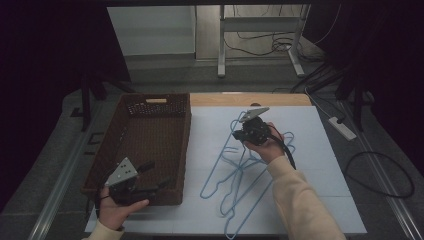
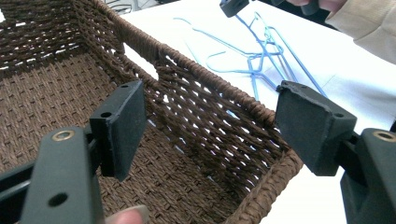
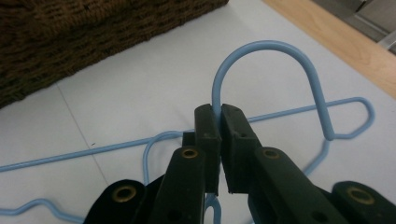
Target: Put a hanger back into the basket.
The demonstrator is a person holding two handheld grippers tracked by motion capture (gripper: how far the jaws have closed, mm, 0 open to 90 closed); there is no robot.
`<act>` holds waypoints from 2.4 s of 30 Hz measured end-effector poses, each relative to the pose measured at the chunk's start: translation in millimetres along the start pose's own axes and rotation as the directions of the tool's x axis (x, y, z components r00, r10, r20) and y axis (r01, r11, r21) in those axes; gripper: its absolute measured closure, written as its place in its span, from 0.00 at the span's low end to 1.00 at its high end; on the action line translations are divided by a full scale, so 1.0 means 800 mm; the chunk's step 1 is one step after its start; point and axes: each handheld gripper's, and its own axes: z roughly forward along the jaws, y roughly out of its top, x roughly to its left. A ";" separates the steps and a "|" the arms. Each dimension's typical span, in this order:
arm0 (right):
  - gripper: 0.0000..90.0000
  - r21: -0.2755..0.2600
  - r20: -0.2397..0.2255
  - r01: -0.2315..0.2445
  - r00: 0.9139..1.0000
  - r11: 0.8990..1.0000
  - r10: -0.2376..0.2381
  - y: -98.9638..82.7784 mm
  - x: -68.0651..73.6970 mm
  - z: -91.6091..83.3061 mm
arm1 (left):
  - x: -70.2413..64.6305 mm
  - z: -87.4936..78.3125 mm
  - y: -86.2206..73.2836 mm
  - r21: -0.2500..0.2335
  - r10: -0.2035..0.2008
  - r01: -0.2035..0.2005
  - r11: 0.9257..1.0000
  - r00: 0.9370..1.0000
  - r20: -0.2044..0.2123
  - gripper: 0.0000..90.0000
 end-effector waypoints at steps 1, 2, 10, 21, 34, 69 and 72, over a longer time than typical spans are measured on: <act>0.95 -0.009 0.002 -0.002 1.000 1.000 0.002 -0.001 0.000 -0.005 | 0.000 0.000 0.000 -0.001 0.000 0.000 1.000 1.000 0.000 0.29; 0.95 -0.019 0.005 -0.003 1.000 1.000 0.003 -0.001 -0.001 -0.010 | -0.001 0.000 0.000 -0.002 0.001 -0.001 1.000 1.000 -0.001 0.29; 0.96 -0.097 0.017 -0.021 1.000 0.995 0.023 -0.006 -0.002 -0.043 | -0.003 0.001 0.001 -0.001 0.001 -0.001 1.000 1.000 0.000 0.28; 0.96 -0.178 0.033 -0.022 0.999 0.984 0.028 -0.006 0.005 -0.079 | -0.004 0.001 0.003 -0.001 -0.001 0.001 1.000 1.000 0.006 0.29; 0.96 -0.228 0.044 -0.019 0.999 0.973 0.029 -0.010 0.013 -0.103 | -0.010 0.004 0.009 0.008 -0.006 0.006 1.000 1.000 0.018 0.29; 0.96 -0.264 0.041 -0.001 0.999 0.964 0.012 -0.003 0.036 -0.122 | -0.098 0.139 0.090 0.202 -0.016 -0.022 0.979 0.983 0.185 0.33; 0.96 -0.262 0.039 -0.003 0.999 0.965 0.013 -0.003 0.036 -0.120 | -0.105 0.154 0.093 0.223 -0.012 -0.030 0.974 0.982 0.186 0.33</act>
